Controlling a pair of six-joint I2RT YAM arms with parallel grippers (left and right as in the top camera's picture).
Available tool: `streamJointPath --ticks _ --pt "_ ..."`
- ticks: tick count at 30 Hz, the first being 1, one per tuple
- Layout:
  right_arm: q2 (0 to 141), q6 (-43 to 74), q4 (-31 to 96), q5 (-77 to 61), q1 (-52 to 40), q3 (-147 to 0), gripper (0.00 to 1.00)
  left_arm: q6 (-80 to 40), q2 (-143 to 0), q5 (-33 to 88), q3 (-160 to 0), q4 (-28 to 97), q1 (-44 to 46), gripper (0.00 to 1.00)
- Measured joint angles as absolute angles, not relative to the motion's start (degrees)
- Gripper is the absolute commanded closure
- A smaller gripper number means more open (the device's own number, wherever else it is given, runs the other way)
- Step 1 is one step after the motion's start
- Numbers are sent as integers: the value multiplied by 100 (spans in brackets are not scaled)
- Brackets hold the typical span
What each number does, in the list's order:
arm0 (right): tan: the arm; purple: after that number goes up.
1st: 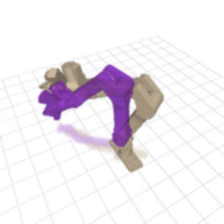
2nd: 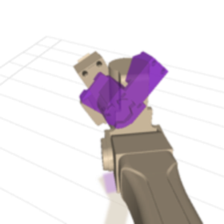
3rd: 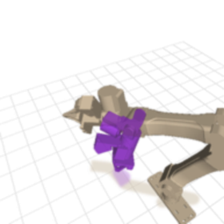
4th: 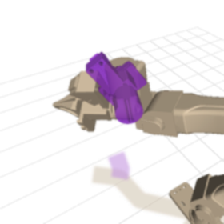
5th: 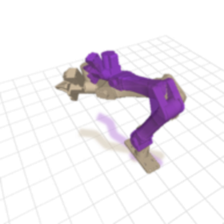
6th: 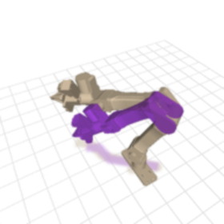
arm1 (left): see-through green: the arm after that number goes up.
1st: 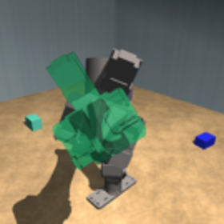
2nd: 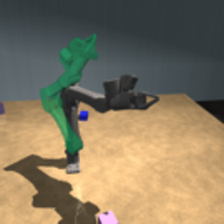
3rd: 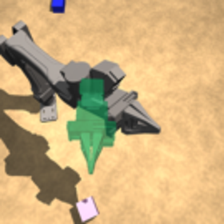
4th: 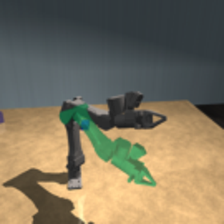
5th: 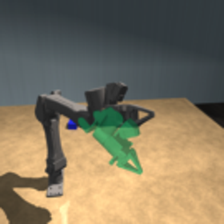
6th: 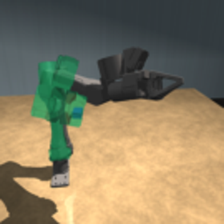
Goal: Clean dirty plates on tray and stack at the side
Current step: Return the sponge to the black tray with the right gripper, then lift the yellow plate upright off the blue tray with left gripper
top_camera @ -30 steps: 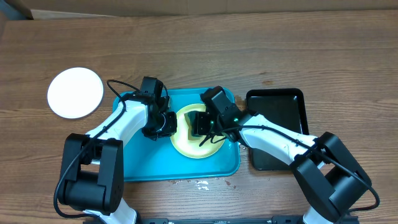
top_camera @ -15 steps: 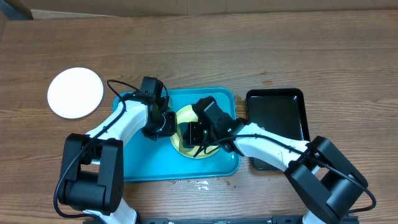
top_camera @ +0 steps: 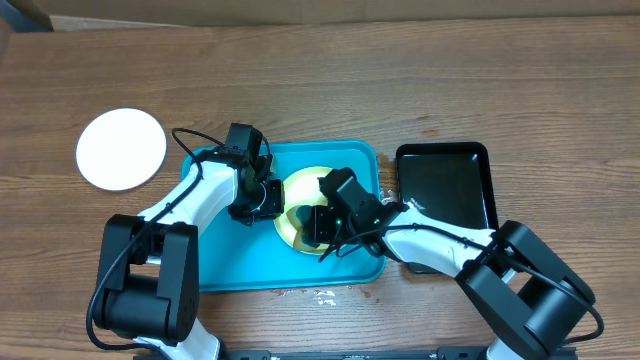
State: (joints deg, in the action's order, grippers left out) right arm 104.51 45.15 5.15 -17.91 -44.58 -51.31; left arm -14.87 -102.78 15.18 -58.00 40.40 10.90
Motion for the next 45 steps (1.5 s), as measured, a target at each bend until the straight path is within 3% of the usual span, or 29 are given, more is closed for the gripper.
streamJointPath --ticks 16,22,28,36,45 --pt "9262 3398 707 -2373 -3109 -5089 96 -1485 -10278 1527 -5800 4042 1090 96" --pt "8785 3039 1890 -2773 -2484 -5140 96 -1461 -10276 1527 -5800 4045 1090 96" --pt "8705 2617 3380 -2294 -1404 -5144 96 -1466 -10206 1446 -5793 4045 1092 96" --pt "8705 2331 4106 -1068 -602 -5144 96 -1579 -9131 169 -5721 3975 1435 96" --pt "8705 2241 4368 -80 -598 -5144 96 -1625 -8462 -2235 -5721 3972 2864 96"
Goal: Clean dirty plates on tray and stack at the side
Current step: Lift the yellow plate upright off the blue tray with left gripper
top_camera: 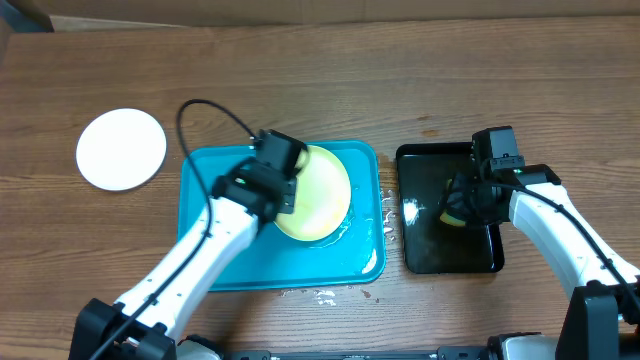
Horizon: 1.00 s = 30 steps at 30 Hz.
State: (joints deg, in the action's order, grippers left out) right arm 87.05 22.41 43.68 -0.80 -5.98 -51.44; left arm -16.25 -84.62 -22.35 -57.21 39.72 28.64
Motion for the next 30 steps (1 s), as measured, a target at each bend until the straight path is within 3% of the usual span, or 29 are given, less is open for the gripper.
streamJointPath --ticks 4,10,16,19,22,30 --pt "8705 2239 4482 156 -598 -5142 95 -1636 -8462 -3334 -5721 3999 3562 96" --pt "8705 2215 4504 360 -600 -5142 75 -1636 -8462 -5009 -5721 3983 4421 96" --pt "8705 2215 4598 403 -600 -5142 67 -1636 -8462 -6333 -5721 3981 4945 96" --pt "8705 2226 4799 392 -600 -5142 44 -1634 -8462 -6805 -5721 3918 5137 96" --pt "8705 2244 4958 386 -602 -5142 30 -1634 -8462 -7133 -5721 3769 5288 96" --pt "8705 2206 4952 375 -604 -5135 25 -1634 -8462 -7861 -5721 3579 5354 96"
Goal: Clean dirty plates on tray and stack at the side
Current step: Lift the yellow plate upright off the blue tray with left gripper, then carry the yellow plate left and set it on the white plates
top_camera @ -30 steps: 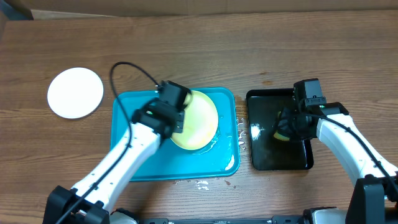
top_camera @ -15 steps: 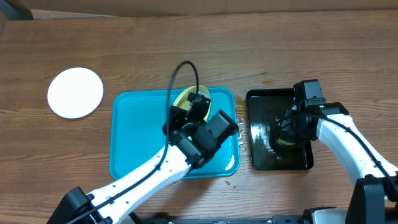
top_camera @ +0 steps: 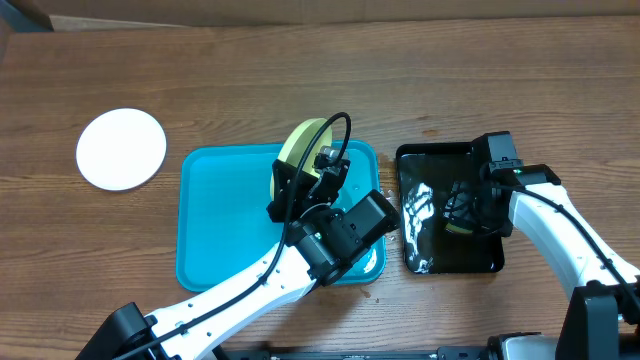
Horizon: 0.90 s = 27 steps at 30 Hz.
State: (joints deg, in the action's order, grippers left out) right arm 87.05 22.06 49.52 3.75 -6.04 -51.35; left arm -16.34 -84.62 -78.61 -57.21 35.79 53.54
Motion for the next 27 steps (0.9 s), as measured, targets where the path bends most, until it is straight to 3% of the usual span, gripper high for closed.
streamJointPath --ticks 14,17,20,22,24,27 --pt "8705 2224 4375 292 -611 -4709 23 -1634 -8462 -8062 -5721 3269 5354 96" --pt "8705 2246 4005 290 -611 -4412 14 -1634 -8462 -7905 -5721 3258 5354 96" --pt "8705 2231 3946 272 -611 -4300 14 -1634 -8455 -7642 -5721 3262 5343 96" --pt "8705 2228 3938 202 -611 -4296 19 -1640 -8425 -7295 -5721 3299 5284 96" --pt "8705 2198 3892 73 -611 -4296 31 -1763 -8283 -6674 -5721 3400 5070 96" --pt "8705 2239 3824 -196 -611 -4294 32 -1990 -7898 -5616 -5721 3404 4416 96"
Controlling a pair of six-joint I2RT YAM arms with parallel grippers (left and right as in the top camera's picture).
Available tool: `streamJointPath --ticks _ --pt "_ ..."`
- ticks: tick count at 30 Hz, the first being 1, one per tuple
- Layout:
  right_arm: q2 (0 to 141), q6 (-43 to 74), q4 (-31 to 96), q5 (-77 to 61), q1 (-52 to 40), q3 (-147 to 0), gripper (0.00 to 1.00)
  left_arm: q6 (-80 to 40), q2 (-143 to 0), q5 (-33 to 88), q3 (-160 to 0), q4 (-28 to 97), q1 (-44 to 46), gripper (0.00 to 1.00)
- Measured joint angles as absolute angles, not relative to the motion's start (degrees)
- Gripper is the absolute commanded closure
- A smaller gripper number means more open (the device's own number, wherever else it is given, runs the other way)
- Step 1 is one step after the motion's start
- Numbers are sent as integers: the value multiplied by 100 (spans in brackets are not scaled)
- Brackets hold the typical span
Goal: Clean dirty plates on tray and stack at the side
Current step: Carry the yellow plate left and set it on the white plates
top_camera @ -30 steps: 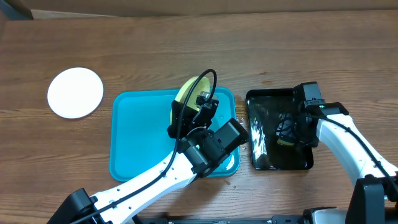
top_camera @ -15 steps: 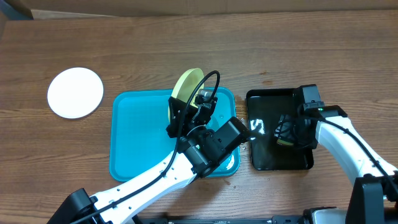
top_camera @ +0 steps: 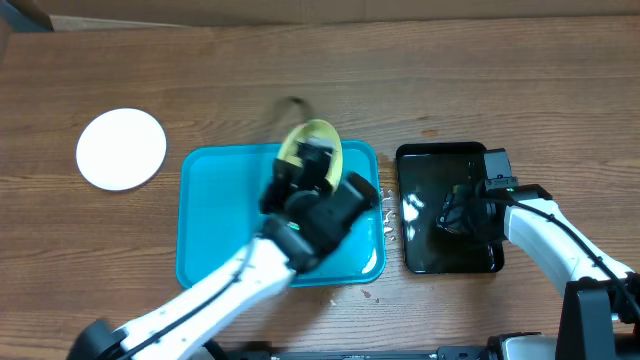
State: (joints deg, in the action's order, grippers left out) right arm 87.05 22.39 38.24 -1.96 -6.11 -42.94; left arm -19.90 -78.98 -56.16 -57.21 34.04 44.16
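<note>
A yellow-green plate (top_camera: 318, 140) hangs tilted on its edge over the back rim of the blue tray (top_camera: 215, 235). My left gripper (top_camera: 310, 168) is shut on its lower edge, and the raised arm shows blurred. A clean white plate (top_camera: 121, 148) lies flat on the table at the far left. My right gripper (top_camera: 455, 215) is low inside the black tray (top_camera: 430, 255). Its fingers are dark against the tray, so what they hold is hidden.
The black tray holds water that glints near its left wall. Water drops (top_camera: 385, 228) lie on the wood between the two trays and in front of the blue tray. A cardboard edge (top_camera: 120, 22) runs along the table's far side.
The left arm still holds the plate tilted above the blue tray's back rim, now blurred and shifted slightly. The right gripper has edged a little to the left inside the black tray.
Both grippers were at the yellow-green plate lying in the blue tray. Then the right gripper was in the black tray with a yellow sponge, and the left held the plate tipped up. Then the plate stood on edge above the tray's back rim, as it does now.
</note>
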Motion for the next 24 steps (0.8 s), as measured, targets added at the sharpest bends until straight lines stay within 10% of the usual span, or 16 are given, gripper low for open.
streamJointPath --ticks 3,7,14,24 --pt "8705 2239 3837 -381 -613 -4294 31 -2169 -7411 -4394 -5721 3376 3402 96" --pt "8705 2220 3951 -521 -615 -4292 71 -2322 -6746 -2462 -5723 3361 1509 96" --pt "8705 2241 4014 -582 -615 -4287 57 -2488 -6820 -1041 -5723 3052 -1358 96" --pt "8705 2244 4036 -580 -615 -4285 55 -2906 -8493 -137 -5723 1780 -3205 96"
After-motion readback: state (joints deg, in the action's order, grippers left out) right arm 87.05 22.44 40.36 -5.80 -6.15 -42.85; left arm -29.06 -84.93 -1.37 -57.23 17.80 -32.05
